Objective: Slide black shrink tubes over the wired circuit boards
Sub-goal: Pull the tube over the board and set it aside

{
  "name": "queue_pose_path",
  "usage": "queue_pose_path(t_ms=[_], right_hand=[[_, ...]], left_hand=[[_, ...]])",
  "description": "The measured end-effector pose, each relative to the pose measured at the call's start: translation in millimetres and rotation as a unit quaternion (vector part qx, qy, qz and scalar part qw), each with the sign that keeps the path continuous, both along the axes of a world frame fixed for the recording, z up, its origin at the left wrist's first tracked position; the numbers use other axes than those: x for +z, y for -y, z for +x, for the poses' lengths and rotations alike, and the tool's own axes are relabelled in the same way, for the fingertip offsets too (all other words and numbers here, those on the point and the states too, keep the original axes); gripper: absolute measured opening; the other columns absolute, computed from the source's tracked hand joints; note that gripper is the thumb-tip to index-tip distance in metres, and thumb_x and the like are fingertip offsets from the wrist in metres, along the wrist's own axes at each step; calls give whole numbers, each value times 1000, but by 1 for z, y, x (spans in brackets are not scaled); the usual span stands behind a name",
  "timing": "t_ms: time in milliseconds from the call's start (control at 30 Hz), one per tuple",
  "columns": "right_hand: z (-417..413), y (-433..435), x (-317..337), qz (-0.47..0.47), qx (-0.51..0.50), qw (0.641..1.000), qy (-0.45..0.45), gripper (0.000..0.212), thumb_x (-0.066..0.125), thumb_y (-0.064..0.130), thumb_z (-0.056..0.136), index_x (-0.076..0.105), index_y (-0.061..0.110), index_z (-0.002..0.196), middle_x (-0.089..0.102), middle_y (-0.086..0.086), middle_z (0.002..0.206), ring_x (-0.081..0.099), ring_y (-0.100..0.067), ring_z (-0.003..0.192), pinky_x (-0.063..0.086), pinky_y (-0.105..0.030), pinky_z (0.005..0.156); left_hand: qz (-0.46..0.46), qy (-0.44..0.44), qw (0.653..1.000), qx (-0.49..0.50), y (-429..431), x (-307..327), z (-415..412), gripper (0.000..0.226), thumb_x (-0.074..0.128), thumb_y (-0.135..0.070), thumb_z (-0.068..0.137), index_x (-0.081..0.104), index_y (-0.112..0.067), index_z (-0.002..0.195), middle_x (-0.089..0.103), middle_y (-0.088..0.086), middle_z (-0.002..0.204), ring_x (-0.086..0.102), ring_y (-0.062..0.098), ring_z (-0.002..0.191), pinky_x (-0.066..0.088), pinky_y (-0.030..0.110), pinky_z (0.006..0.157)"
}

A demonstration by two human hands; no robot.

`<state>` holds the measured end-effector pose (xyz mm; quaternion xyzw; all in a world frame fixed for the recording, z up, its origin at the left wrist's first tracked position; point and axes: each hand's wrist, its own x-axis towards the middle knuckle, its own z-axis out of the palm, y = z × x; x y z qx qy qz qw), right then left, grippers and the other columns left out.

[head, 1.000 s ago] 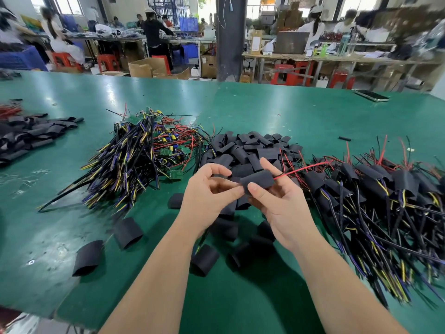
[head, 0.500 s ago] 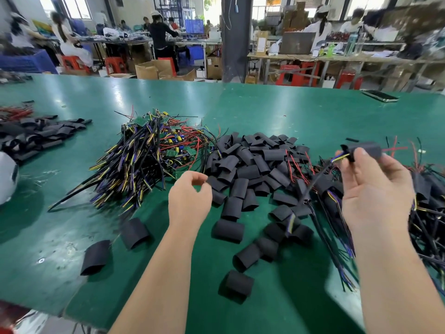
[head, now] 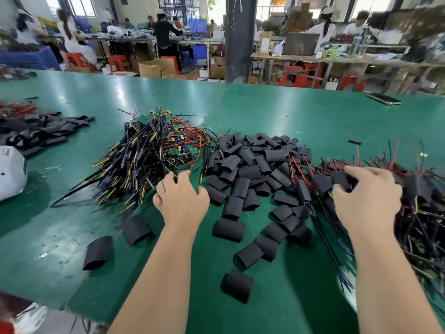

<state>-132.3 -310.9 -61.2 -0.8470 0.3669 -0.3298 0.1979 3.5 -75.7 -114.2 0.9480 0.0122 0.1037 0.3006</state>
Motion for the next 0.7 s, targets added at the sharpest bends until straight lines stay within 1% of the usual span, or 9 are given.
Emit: queue_pose_path(t_ms=[133, 233, 300, 333, 433, 500, 567, 633, 700], right_hand=[[3, -14, -2, 4, 17, 1000, 18, 32, 64, 14, 86, 66, 18, 117, 49, -13, 128, 40, -39, 116, 33, -46, 96], [6, -19, -5, 4, 37, 999, 19, 27, 62, 14, 86, 68, 19, 112, 50, -9, 125, 42, -35, 115, 32, -43, 94], [6, -22, -9, 6, 55, 998, 9, 26, 62, 14, 86, 68, 18, 111, 51, -8, 123, 42, -33, 115, 31, -41, 93], [7, -23, -10, 5, 64, 998, 5, 26, 62, 14, 87, 68, 18, 111, 52, -8, 123, 42, -33, 115, 31, -40, 92], [8, -24, -13, 5, 77, 997, 8, 25, 62, 12, 87, 69, 17, 110, 54, -8, 121, 44, -31, 114, 32, -39, 91], [9, -25, -13, 6, 89, 996, 28, 23, 61, 10, 87, 70, 15, 108, 56, -8, 118, 47, -31, 112, 36, -42, 93], [9, -26, -13, 2, 107, 993, 55, 21, 61, 8, 86, 70, 13, 105, 58, -8, 112, 51, -30, 108, 41, -42, 93], [10, -29, -13, 1, 127, 990, 66, 19, 61, 6, 87, 71, 11, 102, 60, -7, 107, 54, -25, 100, 41, -31, 87], [12, -34, -14, 7, 151, 986, 69, 18, 59, 5, 87, 71, 12, 99, 62, -3, 100, 55, -16, 83, 35, -17, 76]], left_hand=[[27, -37, 999, -26, 1, -5, 5, 54, 48, -33, 94, 32, -33, 146, 14, 7, 159, 8, 24, 144, 11, 48, 112], [65, -18, 997, -40, 0, -7, 13, 53, 38, -25, 99, 23, -33, 149, 8, -4, 161, 5, 19, 146, 13, 51, 111], [80, -5, 996, -27, -1, -8, 20, 51, 35, -20, 100, 24, -30, 149, 16, -9, 159, 11, 16, 145, 15, 52, 109], [78, 4, 997, -11, -1, -8, 23, 49, 36, -19, 100, 29, -29, 147, 24, -9, 157, 18, 16, 143, 16, 51, 107], [96, 48, 994, 27, 0, -8, 23, 44, 48, -14, 94, 49, -32, 134, 49, -3, 136, 35, 24, 121, 20, 42, 95], [117, 72, 990, 33, 0, -9, 23, 44, 58, -11, 89, 56, -33, 126, 55, -1, 125, 37, 26, 114, 21, 41, 91], [122, 74, 989, 33, -4, -9, 23, 39, 63, -12, 87, 62, -34, 119, 57, -2, 121, 38, 25, 113, 23, 42, 93], [111, 71, 991, 31, -6, -9, 23, 29, 65, -16, 88, 64, -33, 112, 57, -2, 119, 38, 24, 114, 23, 43, 95], [77, 88, 993, 18, -6, -5, 20, 19, 63, -21, 90, 60, -29, 106, 60, -1, 111, 43, 23, 113, 21, 42, 96]])
